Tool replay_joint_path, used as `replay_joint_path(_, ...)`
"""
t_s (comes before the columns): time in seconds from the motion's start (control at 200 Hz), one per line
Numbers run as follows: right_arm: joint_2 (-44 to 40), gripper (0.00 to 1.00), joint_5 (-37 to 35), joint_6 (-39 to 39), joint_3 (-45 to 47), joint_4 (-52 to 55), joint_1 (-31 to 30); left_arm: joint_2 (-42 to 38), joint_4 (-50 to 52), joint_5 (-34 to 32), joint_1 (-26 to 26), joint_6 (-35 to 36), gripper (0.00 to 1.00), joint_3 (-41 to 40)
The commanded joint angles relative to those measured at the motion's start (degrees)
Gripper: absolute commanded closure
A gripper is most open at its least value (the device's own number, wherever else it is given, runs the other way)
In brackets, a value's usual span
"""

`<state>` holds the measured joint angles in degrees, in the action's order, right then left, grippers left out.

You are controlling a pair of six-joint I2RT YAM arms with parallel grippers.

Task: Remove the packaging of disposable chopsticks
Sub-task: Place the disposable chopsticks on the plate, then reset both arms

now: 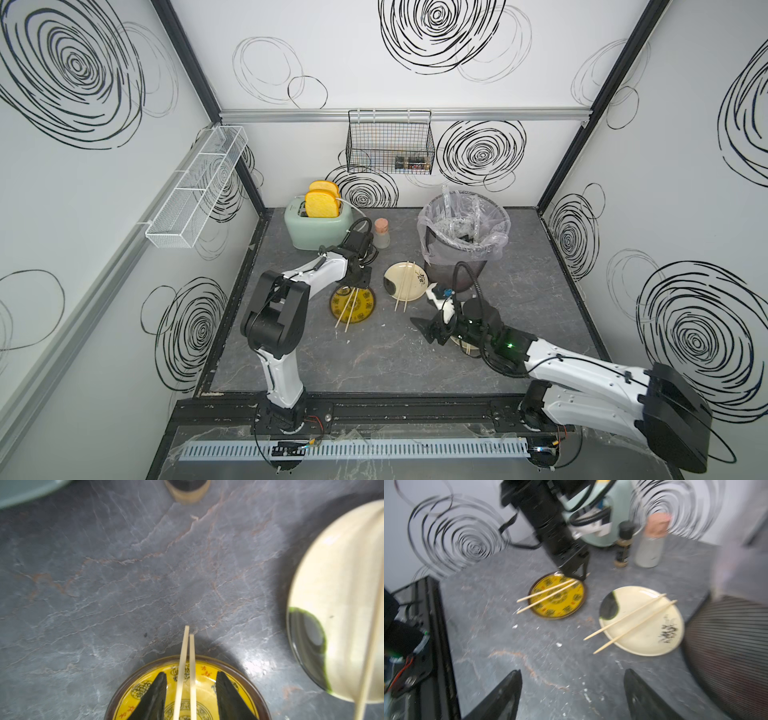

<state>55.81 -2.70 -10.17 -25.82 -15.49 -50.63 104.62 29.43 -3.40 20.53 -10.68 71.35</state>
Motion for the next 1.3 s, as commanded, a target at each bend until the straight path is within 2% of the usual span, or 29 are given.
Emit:
replay_joint_path(0.0,-8.37,0.2,-11.45,-7.16,3.27,9.31,4.84,-5.06,-2.56,0.6,0.03,-0.24,0.52,-0.34)
replay_joint_path(0.095,-16.23,0.18,-18.98,-14.56,4.67,18.44,11.32,-8.25,-3.86,1.03,0.04,-1.03,0.51,-0.95)
replay_joint_path(0.195,-22.88,0.18,-22.09,-19.4,6.34,23.36,20.31,-11.7,-5.2,0.94,0.08,-2.07,0.5,-1.75)
replay_joint_path(0.32,-23.25,0.21,-20.24,-19.48,7.09,21.07,32.74,-17.34,-10.63,-0.15,0.04,-5.07,0.54,-5.5)
replay_joint_path(0.42,-16.75,0.19,-24.4,-15.99,7.05,15.27,39.04,-23.26,-18.33,-3.24,-0.31,-8.54,0.55,-11.58)
replay_joint_path(0.5,-9.03,0.15,-26.32,-8.36,9.46,1.79,43.33,-28.61,-26.06,-8.9,-0.46,-10.34,0.54,-18.28)
replay_joint_path(0.585,1.41,0.13,-23.15,-2.88,11.12,-12.31,48.02,-34.66,-34.87,-15.07,-0.7,-9.74,0.53,-26.47)
replay_joint_path(0.64,8.12,0.1,-21.91,-5.14,9.41,-14.93,49.93,-38.7,-41.26,-19.8,-0.81,-7.89,0.5,-32.44)
replay_joint_path(0.705,15.58,0.09,-17.36,-2.12,9.11,-23.16,51.12,-43.04,-50.5,-23.02,-1.78,-3.94,0.46,-40.4)
replay_joint_path(0.75,18.49,0.09,-15.11,-1.85,6.58,-22.63,51.16,-45.54,-56.48,-23.96,-2.87,-0.69,0.44,-45.54)
replay_joint_path(0.811,20.45,0.09,-11.51,-0.08,7.69,-31.31,51.31,-47.66,-63.67,-22.32,-4.69,4.15,0.44,-51.48)
replay_joint_path(0.871,22.24,0.08,-6.52,3.1,11.54,-43.85,51.88,-48.25,-69.78,-19.96,-7.27,6.1,0.44,-55.92)
replay_joint_path(0.911,24.7,0.08,-6.39,2.05,11.15,-44.36,51.97,-47.66,-73.17,-17.02,-9.56,6.11,0.44,-58.36)
replay_joint_path(0.946,25.35,0.08,-3.53,3.25,10.74,-43.64,51.68,-46.6,-77.11,-13.6,-11.58,5.93,0.44,-60.52)
replay_joint_path(0.961,25.94,0.05,-2.42,3.98,11.01,-44.27,51.48,-45.93,-79.08,-11.88,-12.47,5.93,0.44,-61.32)
replay_joint_path(0.991,27.97,0.01,-1.54,4.86,11.89,-48.24,51.16,-44.19,-83.6,-8.99,-14.04,6.19,0.44,-63.39)
replay_joint_path(1.051,30.45,0.02,-2.15,7.7,14.0,-56.03,50.64,-39.25,-95.32,-3.2,-16.4,7.26,0.43,-66.93)
replay_joint_path(1.101,29.78,0.02,-3.94,6.12,13.09,-53.7,50.54,-36.11,-102.56,1.99,-18.41,6.99,0.43,-67.69)
replay_joint_path(1.146,28.2,0.02,-4.48,4.15,10.96,-46.32,50.54,-33.32,-105.42,4.99,-19.12,9.11,0.43,-66.74)
replay_joint_path(1.211,29.17,0.02,-4.59,5.92,12.77,-51.84,50.29,-26.94,-108.86,5.35,-19.9,9.6,0.43,-65.25)
replay_joint_path(1.296,28.48,0.02,-5.22,4.56,11.64,-48.14,50.16,-16.3,-121.42,9.53,-21.43,8.32,0.45,-65.25)
